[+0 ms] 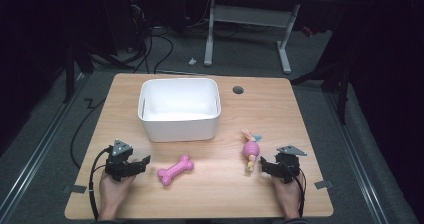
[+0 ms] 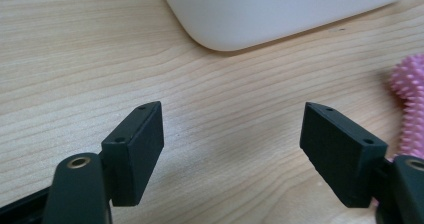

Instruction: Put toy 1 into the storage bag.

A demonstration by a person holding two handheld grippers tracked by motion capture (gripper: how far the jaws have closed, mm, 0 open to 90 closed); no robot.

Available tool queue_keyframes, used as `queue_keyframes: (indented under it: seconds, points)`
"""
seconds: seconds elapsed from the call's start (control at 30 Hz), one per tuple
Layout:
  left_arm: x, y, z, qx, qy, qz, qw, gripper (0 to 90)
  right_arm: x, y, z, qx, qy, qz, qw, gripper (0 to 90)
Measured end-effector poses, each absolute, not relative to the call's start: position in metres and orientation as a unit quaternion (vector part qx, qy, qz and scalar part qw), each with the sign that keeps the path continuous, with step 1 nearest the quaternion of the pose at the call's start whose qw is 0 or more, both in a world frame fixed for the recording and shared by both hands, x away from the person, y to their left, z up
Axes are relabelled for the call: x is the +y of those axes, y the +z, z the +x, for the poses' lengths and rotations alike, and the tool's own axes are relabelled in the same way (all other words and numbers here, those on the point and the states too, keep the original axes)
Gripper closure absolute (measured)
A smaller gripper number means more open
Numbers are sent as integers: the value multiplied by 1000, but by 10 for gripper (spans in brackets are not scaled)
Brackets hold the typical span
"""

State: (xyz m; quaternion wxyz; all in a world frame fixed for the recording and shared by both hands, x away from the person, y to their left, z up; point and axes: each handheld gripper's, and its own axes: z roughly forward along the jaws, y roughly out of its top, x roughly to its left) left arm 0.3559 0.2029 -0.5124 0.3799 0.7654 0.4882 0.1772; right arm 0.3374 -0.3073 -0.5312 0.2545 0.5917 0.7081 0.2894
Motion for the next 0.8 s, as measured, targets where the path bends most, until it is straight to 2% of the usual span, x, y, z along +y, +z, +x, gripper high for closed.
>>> queue_keyframes:
  seconds: [0.57, 0.8]
  points:
    - [183, -484, 343, 439, 152, 800, 379, 268, -307, -531, 337, 709, 290, 591, 253, 188]
    - [165, -479, 341, 410, 137, 826, 361, 275, -307, -531, 337, 710, 292, 589, 252, 194]
